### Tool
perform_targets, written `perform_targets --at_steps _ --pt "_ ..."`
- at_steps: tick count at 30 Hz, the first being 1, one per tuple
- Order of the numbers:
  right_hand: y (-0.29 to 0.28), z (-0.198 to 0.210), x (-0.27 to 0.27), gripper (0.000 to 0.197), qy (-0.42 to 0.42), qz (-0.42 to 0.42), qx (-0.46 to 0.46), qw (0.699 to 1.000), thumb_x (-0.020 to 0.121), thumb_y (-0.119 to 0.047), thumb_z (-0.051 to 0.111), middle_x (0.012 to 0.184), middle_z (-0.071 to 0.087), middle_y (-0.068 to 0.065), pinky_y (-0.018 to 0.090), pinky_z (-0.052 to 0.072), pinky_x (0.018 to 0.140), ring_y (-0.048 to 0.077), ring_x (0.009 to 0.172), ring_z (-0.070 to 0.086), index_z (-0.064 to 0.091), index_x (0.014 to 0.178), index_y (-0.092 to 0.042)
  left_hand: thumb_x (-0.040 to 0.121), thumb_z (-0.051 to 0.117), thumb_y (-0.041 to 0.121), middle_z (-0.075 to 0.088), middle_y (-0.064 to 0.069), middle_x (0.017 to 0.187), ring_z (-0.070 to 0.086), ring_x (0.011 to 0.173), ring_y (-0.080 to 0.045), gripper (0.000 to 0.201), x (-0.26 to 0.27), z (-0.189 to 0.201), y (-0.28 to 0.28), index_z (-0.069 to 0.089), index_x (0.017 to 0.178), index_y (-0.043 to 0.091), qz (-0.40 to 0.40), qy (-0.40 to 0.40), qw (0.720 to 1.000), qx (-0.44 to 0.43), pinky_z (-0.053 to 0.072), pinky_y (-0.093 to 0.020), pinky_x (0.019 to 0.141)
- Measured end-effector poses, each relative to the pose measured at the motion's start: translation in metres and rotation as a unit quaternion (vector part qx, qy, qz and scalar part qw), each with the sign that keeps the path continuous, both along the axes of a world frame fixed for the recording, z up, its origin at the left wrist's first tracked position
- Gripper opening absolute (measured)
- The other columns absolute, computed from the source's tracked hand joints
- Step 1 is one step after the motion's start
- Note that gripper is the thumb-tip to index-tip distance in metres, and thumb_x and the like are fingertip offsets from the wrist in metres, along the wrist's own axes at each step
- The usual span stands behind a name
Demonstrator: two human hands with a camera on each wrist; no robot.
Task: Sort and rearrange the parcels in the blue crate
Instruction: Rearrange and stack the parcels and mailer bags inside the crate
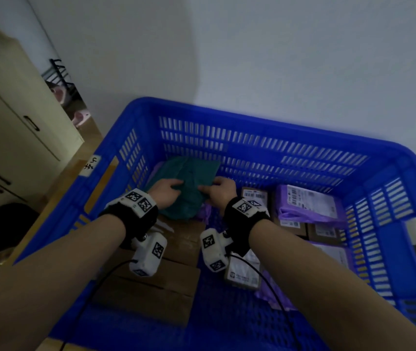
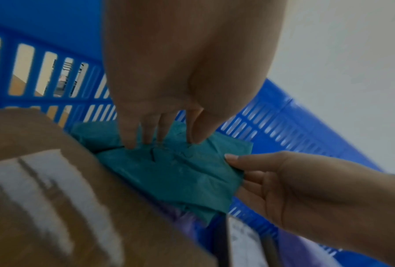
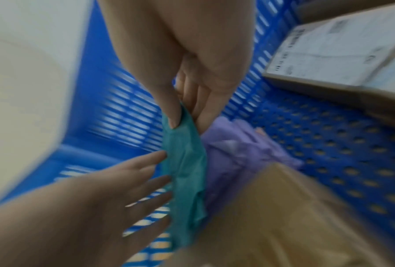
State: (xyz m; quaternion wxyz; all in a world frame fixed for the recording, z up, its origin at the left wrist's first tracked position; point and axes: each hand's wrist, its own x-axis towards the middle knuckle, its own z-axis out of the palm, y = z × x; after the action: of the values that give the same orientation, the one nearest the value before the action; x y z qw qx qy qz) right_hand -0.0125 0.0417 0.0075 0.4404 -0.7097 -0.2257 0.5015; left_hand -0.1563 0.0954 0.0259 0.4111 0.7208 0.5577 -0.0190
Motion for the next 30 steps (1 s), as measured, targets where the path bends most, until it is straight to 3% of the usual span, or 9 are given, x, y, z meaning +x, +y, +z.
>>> perform_targets --at_steps 4,6,9,12,15,19,21,24,30 --pt "-0.008 0.039 0.003 0.018 -0.061 0.002 0.08 0.995 0.076 0.004 0.072 0.106 0.067 0.028 0.054 0.054 0.087 0.037 0.097 0.066 0.06 0.076 -0.009 0.096 0.051 0.016 0.048 -0.013 0.143 0.048 0.128 -0.029 0.04 0.003 0.025 0.001 0.051 0.135 0.008 0.082 -0.136 0.987 -0.022 0.036 -0.037 0.112" --pt "-0.016 0.063 0.01 0.027 -0.083 0.008 0.117 0.99 0.078 0.007 0.069 0.102 0.066 0.029 0.051 0.054 0.085 0.033 0.09 0.065 0.053 0.069 -0.013 0.097 0.051 0.02 0.056 -0.021 0.13 0.059 0.105 -0.033 0.033 0.009 0.043 0.0 0.055 0.127 0.008 0.149 -0.234 0.955 -0.111 0.045 -0.048 0.102" --pt "-0.032 0.09 0.021 0.029 -0.137 0.022 0.179 0.974 0.076 0.005 0.072 0.093 0.068 0.026 0.042 0.055 0.077 0.024 0.077 0.062 0.055 0.067 -0.016 0.099 0.041 0.038 0.061 -0.017 0.099 0.061 0.08 -0.029 0.032 0.019 0.075 -0.005 0.053 0.113 0.011 0.173 -0.288 0.924 -0.183 0.05 -0.038 0.078" --pt "-0.054 0.107 0.028 0.013 -0.173 0.054 0.211 0.961 0.072 0.006 0.075 0.083 0.069 0.016 0.027 0.055 0.071 0.002 0.06 0.06 0.066 0.075 -0.004 0.097 0.037 0.05 0.06 -0.019 0.101 0.062 0.085 -0.03 0.05 0.029 0.092 -0.004 0.049 0.121 0.008 0.164 -0.342 0.898 -0.223 0.052 -0.038 0.07" --pt "-0.077 0.118 0.031 0.021 -0.19 0.07 0.224 0.953 0.068 0.008 0.077 0.096 0.071 0.025 0.025 0.055 0.081 -0.001 0.064 0.059 0.071 0.088 0.01 0.092 0.039 0.059 0.059 -0.018 0.107 0.061 0.088 -0.032 0.06 0.039 0.103 -0.009 0.049 0.125 0.01 0.168 -0.377 0.873 -0.259 0.058 -0.038 0.061" --pt "-0.101 0.121 0.033 0.02 -0.236 0.084 0.215 0.944 0.067 0.01 0.077 0.103 0.068 0.026 0.016 0.052 0.079 0.012 0.084 0.061 0.071 0.086 0.012 0.078 0.046 0.074 0.065 -0.01 0.123 0.061 0.113 -0.027 0.077 0.049 0.107 -0.019 0.058 0.126 0.015 0.114 -0.395 0.861 -0.3 0.052 -0.04 0.088" --pt "-0.11 0.119 0.035 0.02 -0.257 0.086 0.213 0.939 0.066 0.009 0.078 0.105 0.068 0.024 0.029 0.052 0.084 0.019 0.091 0.061 0.073 0.086 0.01 0.083 0.059 0.053 0.065 -0.01 0.125 0.061 0.113 -0.026 0.061 0.052 0.11 -0.027 0.057 0.129 0.013 0.088 -0.385 0.868 -0.301 0.051 -0.041 0.092" --pt "-0.121 0.118 0.04 0.023 -0.32 0.108 0.187 0.922 0.066 0.007 0.078 0.107 0.068 0.016 0.027 0.05 0.088 0.023 0.097 0.063 0.076 0.088 0.002 0.089 0.056 0.009 0.061 -0.016 0.128 0.063 0.1 -0.027 0.043 0.057 0.113 -0.039 0.053 0.132 0.005 0.072 -0.378 0.88 -0.278 0.052 -0.039 0.08" --pt "-0.139 0.127 0.07 0.033 -0.391 0.078 0.123 0.909 0.072 0.011 0.066 0.116 0.066 0.01 0.033 0.049 0.099 0.022 0.108 0.061 0.073 0.099 -0.006 0.087 0.055 -0.007 0.062 -0.016 0.125 0.065 0.096 -0.026 0.043 0.06 0.113 -0.043 0.055 0.129 0.002 0.052 -0.397 0.884 -0.24 0.054 -0.038 0.075"
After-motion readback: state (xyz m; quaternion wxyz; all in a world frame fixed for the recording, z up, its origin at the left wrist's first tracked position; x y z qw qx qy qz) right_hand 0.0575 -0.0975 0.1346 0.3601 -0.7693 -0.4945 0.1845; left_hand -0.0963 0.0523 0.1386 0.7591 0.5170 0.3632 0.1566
